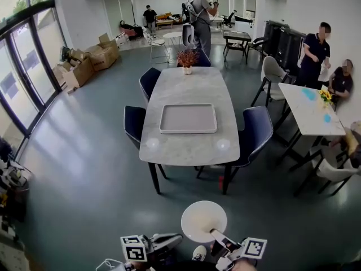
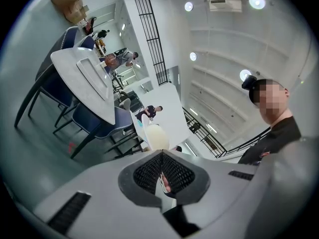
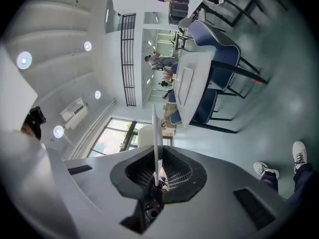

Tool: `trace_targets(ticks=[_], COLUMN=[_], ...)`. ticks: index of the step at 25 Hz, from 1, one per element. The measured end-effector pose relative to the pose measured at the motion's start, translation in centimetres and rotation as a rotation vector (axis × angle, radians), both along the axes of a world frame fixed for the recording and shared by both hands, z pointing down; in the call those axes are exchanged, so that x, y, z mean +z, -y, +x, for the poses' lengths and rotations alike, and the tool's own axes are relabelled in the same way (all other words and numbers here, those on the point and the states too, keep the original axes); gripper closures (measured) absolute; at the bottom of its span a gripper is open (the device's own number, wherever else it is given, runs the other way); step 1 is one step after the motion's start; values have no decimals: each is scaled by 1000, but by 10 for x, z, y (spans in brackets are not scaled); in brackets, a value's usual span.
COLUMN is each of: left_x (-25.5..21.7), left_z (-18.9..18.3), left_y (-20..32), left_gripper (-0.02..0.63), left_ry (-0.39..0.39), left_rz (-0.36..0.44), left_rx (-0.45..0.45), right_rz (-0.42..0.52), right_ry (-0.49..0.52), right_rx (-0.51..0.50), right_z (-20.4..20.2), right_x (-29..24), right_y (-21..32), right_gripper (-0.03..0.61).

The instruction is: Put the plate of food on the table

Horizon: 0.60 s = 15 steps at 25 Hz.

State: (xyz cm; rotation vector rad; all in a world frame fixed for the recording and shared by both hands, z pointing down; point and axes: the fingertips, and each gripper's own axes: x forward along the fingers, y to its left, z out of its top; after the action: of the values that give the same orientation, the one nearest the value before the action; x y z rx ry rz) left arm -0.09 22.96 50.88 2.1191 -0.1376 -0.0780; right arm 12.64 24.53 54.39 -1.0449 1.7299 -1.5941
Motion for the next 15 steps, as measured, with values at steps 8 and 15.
trace_targets(ticks=[8,15], left_x=[-1,-3], left_z=[0,3], left_y=[1,1], left_gripper=[607,607], left_ry=[-2,1], left_rz=[2,18], left_rx=[3,7], right_rz=[-11,-35], right_ry=[5,73], right_rx=[8,26], right_z=[5,4], right_x=[4,1], right_y=[1,1], right_gripper=[548,552])
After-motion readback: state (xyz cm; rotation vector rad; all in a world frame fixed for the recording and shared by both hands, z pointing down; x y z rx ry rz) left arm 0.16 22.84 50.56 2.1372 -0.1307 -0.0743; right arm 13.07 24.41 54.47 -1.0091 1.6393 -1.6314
